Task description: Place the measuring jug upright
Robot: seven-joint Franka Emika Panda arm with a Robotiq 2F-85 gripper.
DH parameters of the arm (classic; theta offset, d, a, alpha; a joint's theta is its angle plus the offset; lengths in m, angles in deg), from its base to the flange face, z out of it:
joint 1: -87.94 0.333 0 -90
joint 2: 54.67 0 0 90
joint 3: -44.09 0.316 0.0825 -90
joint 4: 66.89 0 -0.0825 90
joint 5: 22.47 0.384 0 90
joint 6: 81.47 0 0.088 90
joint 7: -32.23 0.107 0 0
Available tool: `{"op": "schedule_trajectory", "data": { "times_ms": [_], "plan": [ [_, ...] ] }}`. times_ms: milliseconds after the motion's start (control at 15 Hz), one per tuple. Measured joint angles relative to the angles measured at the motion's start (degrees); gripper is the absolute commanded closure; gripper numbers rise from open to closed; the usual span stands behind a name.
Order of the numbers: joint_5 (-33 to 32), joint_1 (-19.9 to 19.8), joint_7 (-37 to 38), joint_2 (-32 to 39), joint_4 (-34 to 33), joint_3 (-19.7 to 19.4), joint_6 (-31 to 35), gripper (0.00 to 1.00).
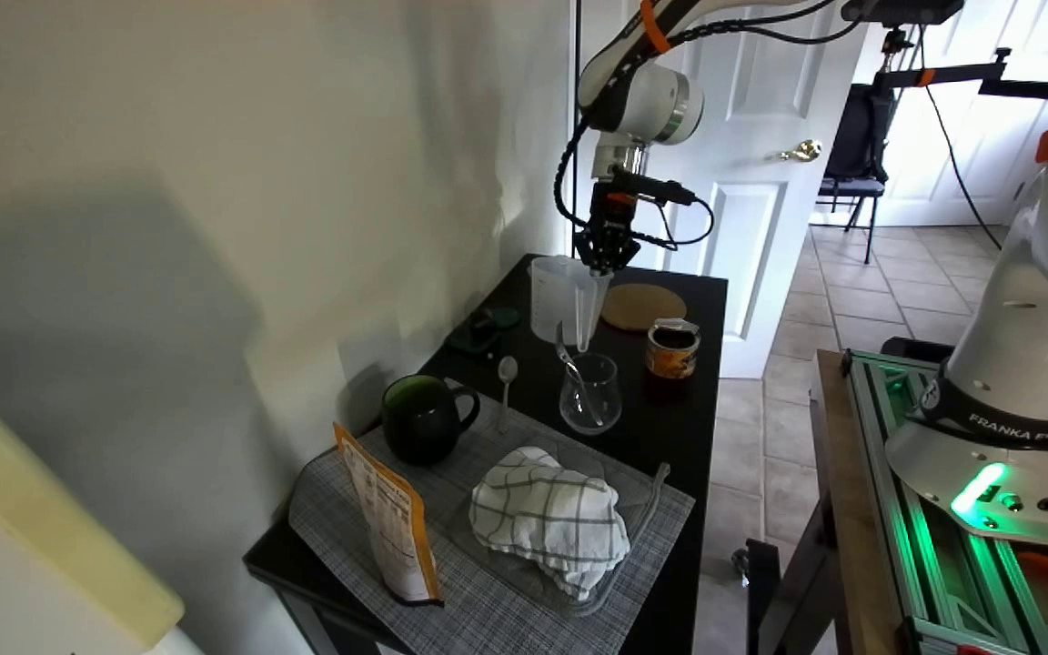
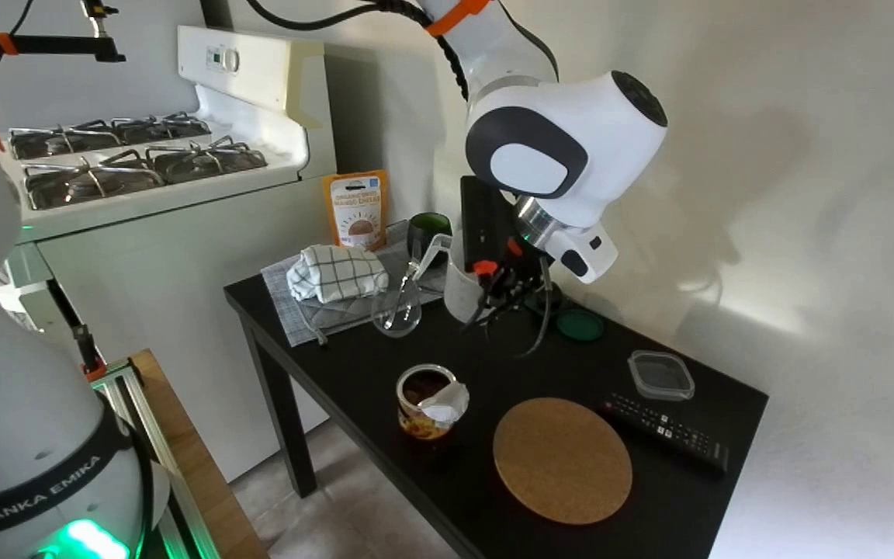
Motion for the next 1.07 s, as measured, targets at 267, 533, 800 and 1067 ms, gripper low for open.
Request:
{"op": "schedule_trajectory", "data": {
  "times_ms": [267,533,800,1067],
  "plan": [
    [-0.77,-0.58,4.72,1.84,-2.01,-1.87,-1.28,0.99],
    [-5.59,0.49,14.86,2.01,-2.63,-2.45,1.51,0.99],
    [-14.37,4.13,29.11,3.11,-2.64,-2.65,6.32,0.99],
    [-16.85,5.82,32.67,5.97,-3.90,-2.66,7.49,0.72]
  ]
}}
